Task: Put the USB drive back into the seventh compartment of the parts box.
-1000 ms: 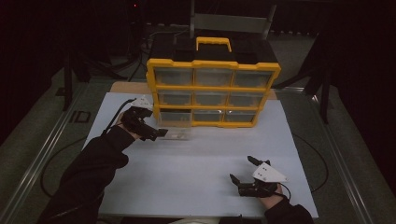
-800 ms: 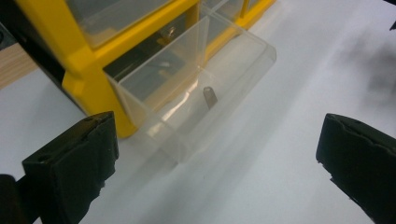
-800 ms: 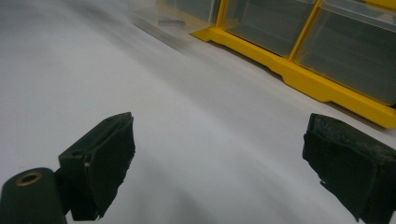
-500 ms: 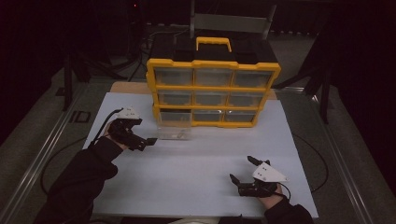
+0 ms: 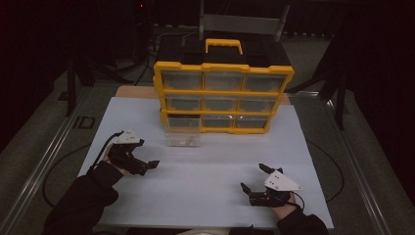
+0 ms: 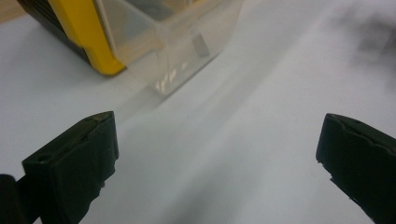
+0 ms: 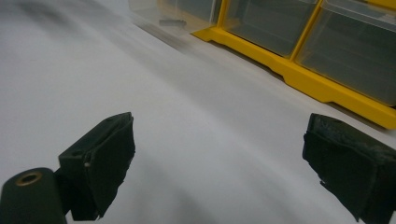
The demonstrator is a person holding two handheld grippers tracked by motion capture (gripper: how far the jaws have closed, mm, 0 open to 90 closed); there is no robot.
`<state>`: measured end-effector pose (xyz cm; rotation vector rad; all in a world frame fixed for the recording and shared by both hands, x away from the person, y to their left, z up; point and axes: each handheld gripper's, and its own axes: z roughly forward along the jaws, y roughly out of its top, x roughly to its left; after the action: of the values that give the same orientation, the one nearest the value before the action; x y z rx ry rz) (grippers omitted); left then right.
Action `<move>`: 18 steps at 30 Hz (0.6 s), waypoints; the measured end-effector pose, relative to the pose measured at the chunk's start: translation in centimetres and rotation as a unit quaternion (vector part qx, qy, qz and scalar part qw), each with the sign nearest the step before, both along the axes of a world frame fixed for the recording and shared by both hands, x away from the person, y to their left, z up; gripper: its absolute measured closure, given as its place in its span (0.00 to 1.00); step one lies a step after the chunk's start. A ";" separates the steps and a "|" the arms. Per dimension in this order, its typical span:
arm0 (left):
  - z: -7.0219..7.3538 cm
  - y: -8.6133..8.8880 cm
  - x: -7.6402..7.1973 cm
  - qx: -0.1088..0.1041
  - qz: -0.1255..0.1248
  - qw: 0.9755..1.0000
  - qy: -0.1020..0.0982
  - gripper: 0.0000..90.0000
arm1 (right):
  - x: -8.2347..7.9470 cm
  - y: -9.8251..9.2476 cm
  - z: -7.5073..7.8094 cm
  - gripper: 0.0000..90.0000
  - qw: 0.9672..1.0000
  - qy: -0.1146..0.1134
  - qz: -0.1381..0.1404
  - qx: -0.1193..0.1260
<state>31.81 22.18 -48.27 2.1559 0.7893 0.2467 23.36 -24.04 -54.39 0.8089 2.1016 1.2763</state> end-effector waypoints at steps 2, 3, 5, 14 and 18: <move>-0.5 0.1 -0.5 -0.001 -0.002 1.000 0.001 0.00 | 0.0 0.0 0.0 0.10 1.000 0.000 0.000 0.000; -0.7 0.1 -0.7 -0.001 -0.001 1.000 -0.001 0.00 | 0.0 0.0 0.0 0.10 1.000 0.001 0.000 0.000; -1.1 0.3 -1.1 -0.001 -0.004 1.000 0.002 0.00 | 0.0 0.0 0.0 0.10 1.000 0.001 0.000 0.000; -2.6 1.7 -2.9 -0.015 0.010 1.000 0.010 0.00 | 0.0 0.0 0.0 0.10 1.000 0.001 0.001 0.000; -3.3 2.3 -3.6 -0.015 0.016 1.000 0.008 0.00 | 0.0 0.1 0.0 0.10 1.000 -0.001 0.001 -0.001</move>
<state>28.20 24.49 -51.54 2.1200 0.8317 0.2325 23.38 -23.97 -54.35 0.8055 2.1030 1.2739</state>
